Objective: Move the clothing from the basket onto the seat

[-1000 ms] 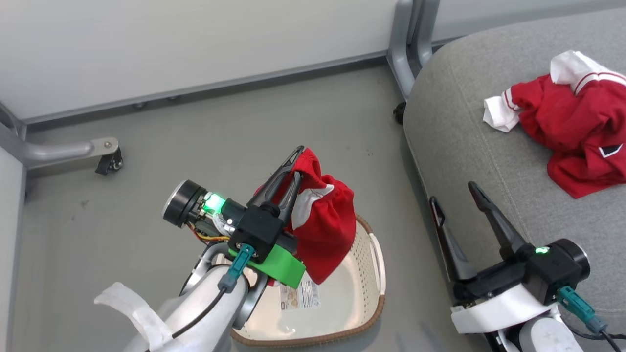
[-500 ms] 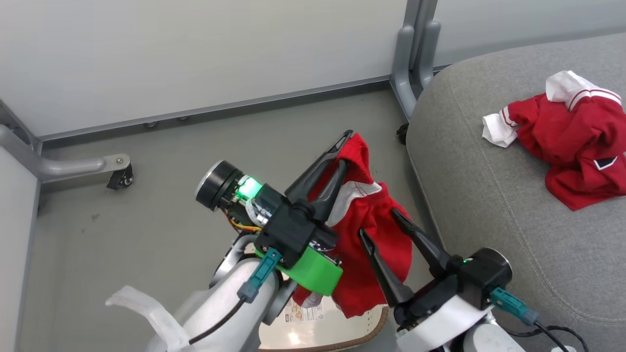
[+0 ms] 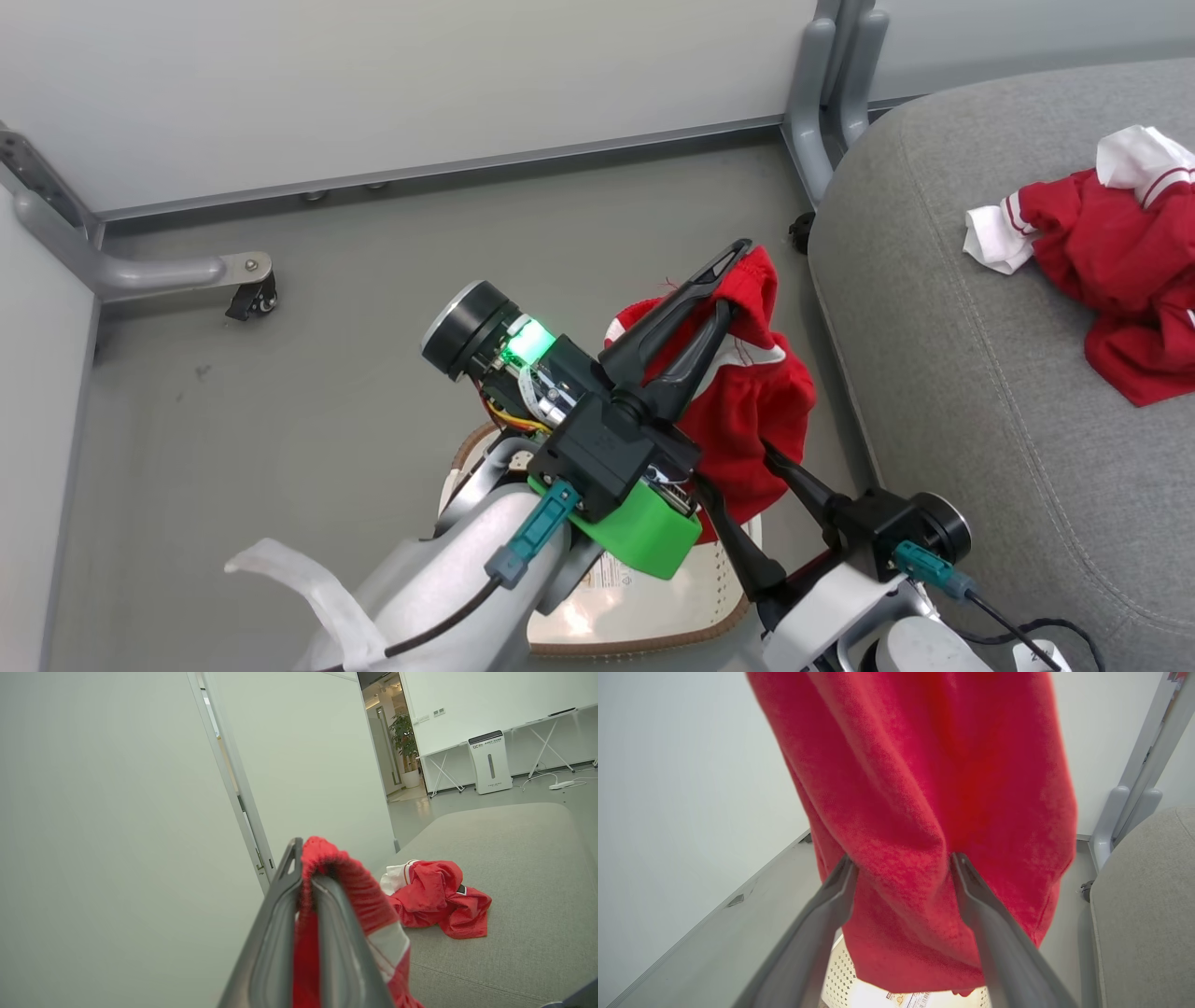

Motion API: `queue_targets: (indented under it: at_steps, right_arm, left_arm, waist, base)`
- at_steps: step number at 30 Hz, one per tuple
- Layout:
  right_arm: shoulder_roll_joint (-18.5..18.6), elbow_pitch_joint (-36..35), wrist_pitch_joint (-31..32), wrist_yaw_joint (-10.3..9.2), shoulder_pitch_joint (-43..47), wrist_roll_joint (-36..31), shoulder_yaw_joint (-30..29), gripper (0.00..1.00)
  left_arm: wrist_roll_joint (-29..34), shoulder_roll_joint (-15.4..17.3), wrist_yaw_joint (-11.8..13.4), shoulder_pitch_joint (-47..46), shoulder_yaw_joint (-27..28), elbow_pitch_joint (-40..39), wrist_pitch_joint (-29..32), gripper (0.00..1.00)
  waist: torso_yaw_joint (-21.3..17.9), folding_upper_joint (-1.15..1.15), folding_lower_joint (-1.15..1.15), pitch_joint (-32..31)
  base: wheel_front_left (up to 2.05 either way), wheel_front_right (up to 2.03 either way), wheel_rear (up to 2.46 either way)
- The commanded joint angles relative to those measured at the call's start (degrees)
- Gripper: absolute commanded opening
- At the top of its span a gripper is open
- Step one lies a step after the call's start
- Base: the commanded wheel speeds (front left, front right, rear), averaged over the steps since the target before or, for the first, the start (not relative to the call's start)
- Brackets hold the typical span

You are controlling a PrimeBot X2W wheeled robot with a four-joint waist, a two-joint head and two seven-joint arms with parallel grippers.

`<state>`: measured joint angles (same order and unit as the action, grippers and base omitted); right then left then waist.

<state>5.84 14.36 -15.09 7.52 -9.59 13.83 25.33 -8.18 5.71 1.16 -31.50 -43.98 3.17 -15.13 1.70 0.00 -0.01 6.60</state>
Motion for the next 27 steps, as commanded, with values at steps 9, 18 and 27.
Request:
queue_targets:
  at_steps: [9,18,27]
  right_arm:
    - [-0.69,-0.18,-0.11,-0.06,-1.37,-0.27,-0.91,0.00]
    - [-0.66,-1.87,-0.11,-0.06,-0.53,-0.23,-1.89,0.00]
    - [-0.68,-2.80,-0.11,-0.06,-0.30,-0.40,-2.15,0.00]
  left_arm:
    - [-0.79,0.93,0.01,-0.28,0.68,1.53,-0.02,0.00]
    - [-1.63,1.58,0.48,1.24,1.57,2.61,-0.02,0.00]
    - [-2.31,1.61,1.02,2.57,2.22,3.49,-0.02,0.00]
  waist:
    - [-0.08,0.00,0.01,1.04]
    - [-0.13,0.00,0.01,1.56]
    - [-0.29,0.00,0.01,1.95]
  base:
    - [0.00,0.00,0.00]
    - [0.00,0.00,0.00]
    - [0.00,0.00,0.00]
